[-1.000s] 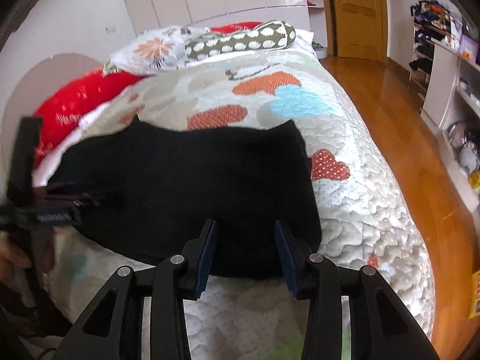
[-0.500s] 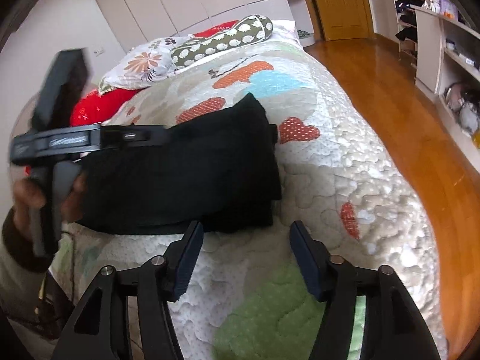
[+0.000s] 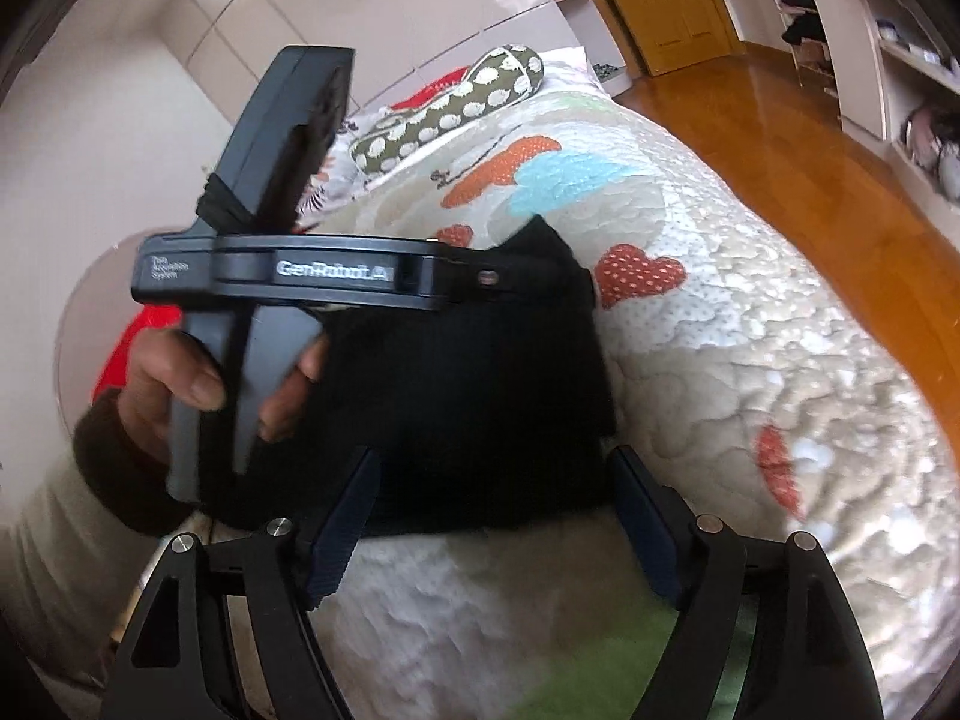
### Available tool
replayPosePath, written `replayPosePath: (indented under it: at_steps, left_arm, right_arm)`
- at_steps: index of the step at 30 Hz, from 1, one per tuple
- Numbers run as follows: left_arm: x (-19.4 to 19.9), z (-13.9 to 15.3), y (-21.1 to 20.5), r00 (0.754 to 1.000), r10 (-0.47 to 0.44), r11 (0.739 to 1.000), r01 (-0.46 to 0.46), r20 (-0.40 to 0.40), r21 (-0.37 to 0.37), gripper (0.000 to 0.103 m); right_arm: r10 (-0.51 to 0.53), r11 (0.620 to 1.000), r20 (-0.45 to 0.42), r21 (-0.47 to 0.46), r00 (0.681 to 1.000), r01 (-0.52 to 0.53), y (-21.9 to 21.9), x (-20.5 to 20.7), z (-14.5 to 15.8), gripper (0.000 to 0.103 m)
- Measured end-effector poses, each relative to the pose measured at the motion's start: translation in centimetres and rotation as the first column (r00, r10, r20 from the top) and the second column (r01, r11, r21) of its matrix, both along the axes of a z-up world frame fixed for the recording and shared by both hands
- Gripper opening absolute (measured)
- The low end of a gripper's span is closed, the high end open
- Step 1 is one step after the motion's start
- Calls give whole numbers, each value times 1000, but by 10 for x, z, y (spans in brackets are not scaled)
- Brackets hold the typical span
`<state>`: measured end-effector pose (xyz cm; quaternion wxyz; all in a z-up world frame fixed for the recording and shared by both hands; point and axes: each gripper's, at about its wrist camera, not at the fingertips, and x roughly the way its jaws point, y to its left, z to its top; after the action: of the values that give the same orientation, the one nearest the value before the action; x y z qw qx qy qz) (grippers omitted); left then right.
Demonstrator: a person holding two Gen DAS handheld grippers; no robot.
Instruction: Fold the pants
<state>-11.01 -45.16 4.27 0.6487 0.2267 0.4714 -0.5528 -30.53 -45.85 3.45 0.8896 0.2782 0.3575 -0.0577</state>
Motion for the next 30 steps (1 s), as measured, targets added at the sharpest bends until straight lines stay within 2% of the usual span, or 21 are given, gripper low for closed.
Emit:
replayPosePath:
  at_steps: [1,2,3,6,10,12,15,18,20,23,24,25,27,28,29,30]
  left_arm:
    - [-2,-1,-1,1000,-4,1000,4,6,-11,85]
    - [-1,-3,-2,1000,-3,1000,3,10,-17,85]
    - [-2,-3,-1,1000,3,1000,-2,17,-27,85]
    - [0,0,5,1000,24,999,-24,0,-45,84]
    - [18,26,33,991,95,989,-104,-89,-107,84]
    - [31,44,59,979,162,972,-180,-122,-154,84]
    - [60,71,121,934,280,924,-324,-221,-203,85]
    - [76,83,180,890,394,874,-440,-228,-204,85]
    - [82,88,229,851,481,833,-519,-211,-192,85]
    - [82,86,282,804,559,786,-592,-205,-177,85]
    - [79,84,297,786,584,769,-616,-205,-173,85]
    - [77,82,313,768,605,752,-638,-210,-168,85]
    - [69,77,337,741,636,726,-670,-216,-157,85]
    - [67,75,342,734,644,720,-677,-215,-156,85]
    - [63,73,349,731,648,715,-681,-215,-158,86]
    - [58,72,351,730,647,714,-681,-218,-162,86]
  right_arm:
    - [-9,1000,5,-1,1000,9,1,3,-2,61]
    - [-23,1000,8,0,1000,23,1,5,-4,32]
    - [-35,999,14,22,999,35,-1,6,-8,22]
    - [-67,994,51,86,996,62,-7,5,-6,19]
    - [-15,1000,105,-4,994,15,10,8,26,18]
    - [40,997,140,-66,989,-31,24,16,50,18]
    - [137,984,175,-136,975,-114,49,34,76,18]
    - [252,958,181,-189,951,-218,84,62,90,18]
    - [325,935,170,-205,930,-289,110,82,87,18]
    - [452,885,113,-176,885,-430,152,123,61,20]
    - [494,861,65,-170,867,-479,169,141,44,24]
    - [507,853,23,-163,862,-497,179,153,31,25]
    - [516,849,-100,-77,851,-524,193,171,2,32]
    - [513,855,-91,-34,854,-518,191,168,0,34]
    - [513,858,-47,-11,857,-514,184,162,6,37]
    - [512,859,4,6,859,-512,174,152,14,45]
